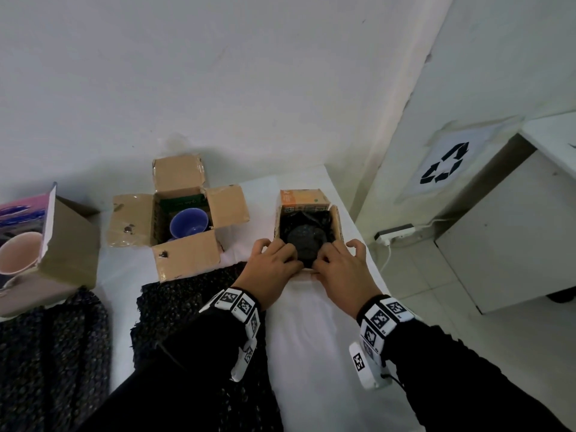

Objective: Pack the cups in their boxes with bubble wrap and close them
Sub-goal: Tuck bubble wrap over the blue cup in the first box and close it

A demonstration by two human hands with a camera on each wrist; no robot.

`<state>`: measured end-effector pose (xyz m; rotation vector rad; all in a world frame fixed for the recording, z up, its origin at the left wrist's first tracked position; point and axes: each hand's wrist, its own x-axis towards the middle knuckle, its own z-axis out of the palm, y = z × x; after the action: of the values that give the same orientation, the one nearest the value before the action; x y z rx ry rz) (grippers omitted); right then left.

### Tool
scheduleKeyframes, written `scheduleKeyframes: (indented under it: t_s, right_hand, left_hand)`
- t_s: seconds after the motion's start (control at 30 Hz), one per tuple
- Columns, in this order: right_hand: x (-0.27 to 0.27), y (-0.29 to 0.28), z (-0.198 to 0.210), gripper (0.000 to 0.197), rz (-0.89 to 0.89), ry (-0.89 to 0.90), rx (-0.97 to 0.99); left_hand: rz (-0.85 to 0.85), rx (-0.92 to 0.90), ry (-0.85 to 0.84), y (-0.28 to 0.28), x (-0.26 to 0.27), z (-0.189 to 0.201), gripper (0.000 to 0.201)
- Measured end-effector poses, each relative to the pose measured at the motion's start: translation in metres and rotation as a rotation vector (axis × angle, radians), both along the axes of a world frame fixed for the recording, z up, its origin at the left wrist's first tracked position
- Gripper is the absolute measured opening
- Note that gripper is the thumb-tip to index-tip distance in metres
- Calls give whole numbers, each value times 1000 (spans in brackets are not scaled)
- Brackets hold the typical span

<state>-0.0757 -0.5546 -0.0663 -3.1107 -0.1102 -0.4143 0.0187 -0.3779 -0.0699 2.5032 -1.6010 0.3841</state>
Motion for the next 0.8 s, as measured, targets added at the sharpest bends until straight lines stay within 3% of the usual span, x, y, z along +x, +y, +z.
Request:
scheduleKeyframes:
  t_s: [0.2, 0.33, 0.53, 0.63, 0.73, 0.8]
  right_hand:
    - [-5, 0, -6, 21, 35, -17, -85]
    - [3, -10, 12, 13, 152, 43, -167]
    - [-3, -32, 30, 9, 158, 112, -271]
    - [-6, -21, 26, 6, 127, 144, -243]
    - [-3, -15, 31, 16, 18, 217, -78]
    - [-2, -9, 37, 23, -72, 208, 52]
  left_hand:
    - [65, 43, -7, -2, -3, 5, 26]
    - [58, 106, -17, -3, -7, 8, 32]
    - [83, 182, 31, -9, -9, 11, 32]
    - [82, 188, 56, -8, -8, 11, 28]
    - [58, 76, 84, -8, -14, 12, 10]
    - [41, 3, 115, -5, -16, 12, 19]
